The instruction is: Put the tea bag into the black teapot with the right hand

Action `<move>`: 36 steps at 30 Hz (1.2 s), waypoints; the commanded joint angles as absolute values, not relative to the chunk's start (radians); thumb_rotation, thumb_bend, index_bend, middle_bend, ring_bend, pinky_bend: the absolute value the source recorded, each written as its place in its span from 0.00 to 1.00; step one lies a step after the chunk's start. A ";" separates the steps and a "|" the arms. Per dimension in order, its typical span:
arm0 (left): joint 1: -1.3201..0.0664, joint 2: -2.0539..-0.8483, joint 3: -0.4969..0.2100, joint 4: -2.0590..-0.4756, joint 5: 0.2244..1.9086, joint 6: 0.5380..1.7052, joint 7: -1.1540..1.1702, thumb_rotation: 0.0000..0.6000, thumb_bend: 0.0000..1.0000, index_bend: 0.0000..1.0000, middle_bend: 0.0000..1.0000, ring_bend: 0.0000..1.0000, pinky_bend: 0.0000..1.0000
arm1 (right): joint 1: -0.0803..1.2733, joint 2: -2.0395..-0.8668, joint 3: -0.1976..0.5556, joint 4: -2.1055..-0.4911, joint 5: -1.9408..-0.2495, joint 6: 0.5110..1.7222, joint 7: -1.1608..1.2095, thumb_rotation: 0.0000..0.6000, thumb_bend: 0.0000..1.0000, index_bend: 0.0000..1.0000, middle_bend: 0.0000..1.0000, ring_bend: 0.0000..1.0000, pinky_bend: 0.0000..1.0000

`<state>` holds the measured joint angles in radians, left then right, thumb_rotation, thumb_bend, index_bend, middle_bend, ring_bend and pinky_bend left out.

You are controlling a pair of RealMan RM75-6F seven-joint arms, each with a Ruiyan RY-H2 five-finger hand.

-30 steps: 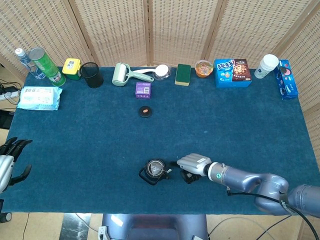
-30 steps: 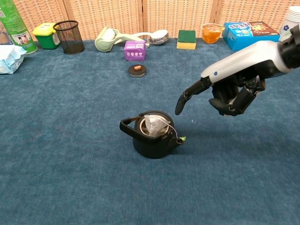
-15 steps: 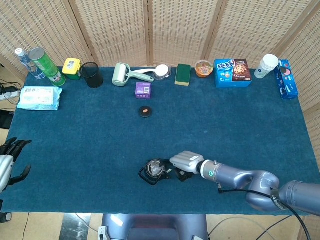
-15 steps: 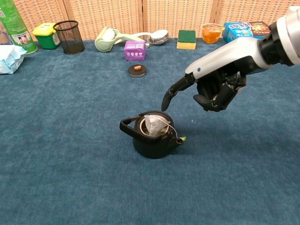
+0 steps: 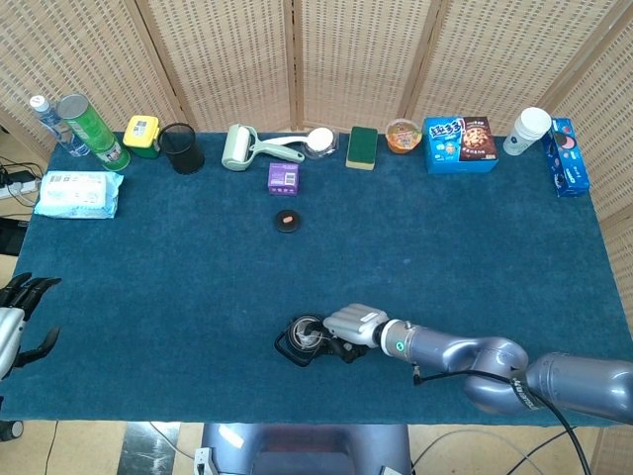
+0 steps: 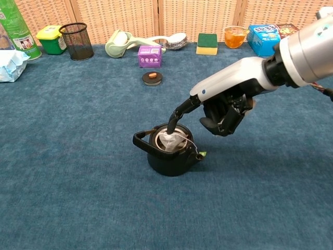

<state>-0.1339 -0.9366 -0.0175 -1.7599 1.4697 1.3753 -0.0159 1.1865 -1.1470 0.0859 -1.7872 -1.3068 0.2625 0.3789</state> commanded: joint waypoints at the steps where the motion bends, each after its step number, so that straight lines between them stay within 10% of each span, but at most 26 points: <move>1: -0.133 -0.935 -0.018 -1.761 1.469 1.376 -0.020 1.00 0.45 0.16 0.18 0.08 0.16 | 1.194 -1.161 0.080 -1.779 -1.284 0.269 0.351 1.00 0.92 0.13 1.00 1.00 1.00; 36: -0.128 -0.932 -0.012 -1.748 1.465 1.372 -0.040 1.00 0.45 0.16 0.18 0.08 0.16 | 1.234 -1.234 0.010 -1.746 -1.049 0.350 0.134 1.00 0.90 0.13 1.00 1.00 1.00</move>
<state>-0.1277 -0.9319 -0.0121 -1.7487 1.4646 1.3717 -0.0397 1.2320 -1.2319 0.0110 -1.7514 -1.0566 0.3454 0.1377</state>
